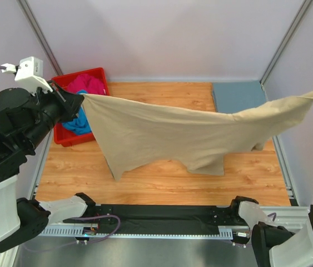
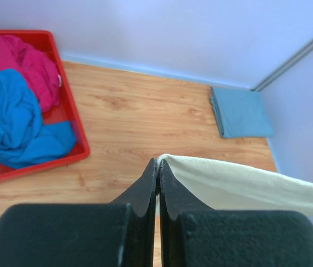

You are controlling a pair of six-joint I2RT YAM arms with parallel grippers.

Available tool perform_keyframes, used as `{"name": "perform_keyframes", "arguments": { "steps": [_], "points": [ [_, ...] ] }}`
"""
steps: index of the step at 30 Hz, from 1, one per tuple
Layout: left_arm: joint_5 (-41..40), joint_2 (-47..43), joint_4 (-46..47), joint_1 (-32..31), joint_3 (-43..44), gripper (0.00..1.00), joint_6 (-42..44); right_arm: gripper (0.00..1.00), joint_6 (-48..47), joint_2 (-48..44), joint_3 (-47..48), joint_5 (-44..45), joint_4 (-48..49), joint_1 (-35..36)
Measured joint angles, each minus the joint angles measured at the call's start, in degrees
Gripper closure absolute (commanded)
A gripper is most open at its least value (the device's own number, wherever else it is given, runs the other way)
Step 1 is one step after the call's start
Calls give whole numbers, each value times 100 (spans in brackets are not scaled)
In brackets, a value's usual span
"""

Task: Fold and stack the t-shirts
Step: Flatten the tshirt out

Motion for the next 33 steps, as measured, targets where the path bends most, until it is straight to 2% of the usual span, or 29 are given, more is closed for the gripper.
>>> {"name": "perform_keyframes", "arguments": {
  "steps": [3, 6, 10, 13, 20, 26, 33],
  "points": [
    [212, -2, 105, 0, -107, 100, 68, 100, -7, 15, -48, -52, 7, -2],
    [122, 332, 214, 0, 42, 100, 205, 100, -133, 450, 0, -273, 59, -2],
    [-243, 1237, 348, 57, 584, 100, 260, 100, -354, 1792, 726, -518, 109, -2],
    [-46, 2017, 437, 402, 850, 100, 103, 100, -466, 2684, 811, -697, 339, -4],
    [601, 3314, 466, 1034, 1340, 100, -103, 100, -442, 3536, 688, -1021, 546, -243],
    [898, 3091, 852, 1078, 1456, 100, -105, 100, -232, 3539, 1150, -1526, 1023, -898],
    [1259, 1749, 1189, 916, 625, 100, -212, 100, -138, 2769, 1147, -1598, 1102, -1473]
  ]
}}
